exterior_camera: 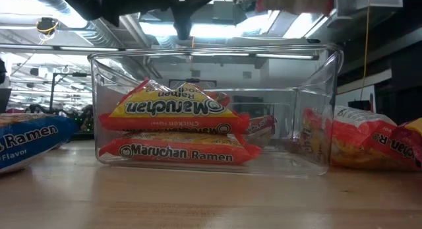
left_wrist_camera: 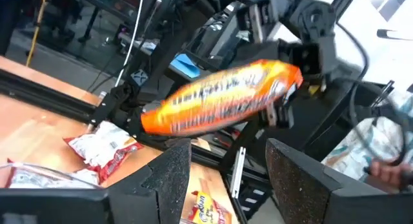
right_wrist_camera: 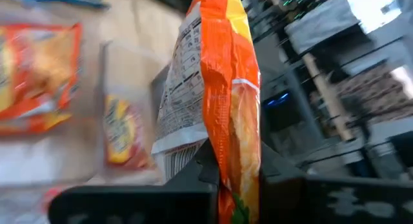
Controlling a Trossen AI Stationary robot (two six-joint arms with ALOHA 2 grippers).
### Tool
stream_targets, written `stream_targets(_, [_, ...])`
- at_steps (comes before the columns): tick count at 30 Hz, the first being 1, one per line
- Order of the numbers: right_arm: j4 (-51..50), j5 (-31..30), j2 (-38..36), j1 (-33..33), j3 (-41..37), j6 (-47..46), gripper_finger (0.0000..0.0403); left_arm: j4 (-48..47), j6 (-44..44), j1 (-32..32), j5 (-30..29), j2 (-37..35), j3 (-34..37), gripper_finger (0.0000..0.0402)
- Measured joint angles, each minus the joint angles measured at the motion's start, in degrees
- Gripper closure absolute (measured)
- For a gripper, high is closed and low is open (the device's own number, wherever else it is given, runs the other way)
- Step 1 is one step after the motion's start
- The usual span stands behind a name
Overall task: Sort Maruchan noodles
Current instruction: Put the right orange noodle pack into the bottom transparent bin
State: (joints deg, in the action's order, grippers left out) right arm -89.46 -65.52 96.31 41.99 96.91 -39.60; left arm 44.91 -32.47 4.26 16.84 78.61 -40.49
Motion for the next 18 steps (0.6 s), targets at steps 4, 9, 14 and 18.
stream_targets(4, [1.58, -3.17, 0.02, -1.83, 2.46, 10.52, 0.0388, 1.21, -0.51, -1.30, -2.40, 0.00, 0.00, 0.0207])
stream_targets(9, [3.17, -7.24, 0.01, -4.66, 5.01, 22.21, 0.0388, 4.40, -3.11, -2.54, -3.20, 0.00, 0.00, 0.0207])
stream_targets(14, [7.34, -7.60, 0.04, -7.11, 5.80, 30.40, 0.0388, 5.35, -9.15, -2.15, -4.01, 0.00, 0.00, 0.0207])
stream_targets(18, [10.51, -4.38, 0.04, -8.01, 5.85, 32.95, 0.0388, 5.05, 2.60, -1.76, -3.89, 0.00, 0.00, 0.0207])
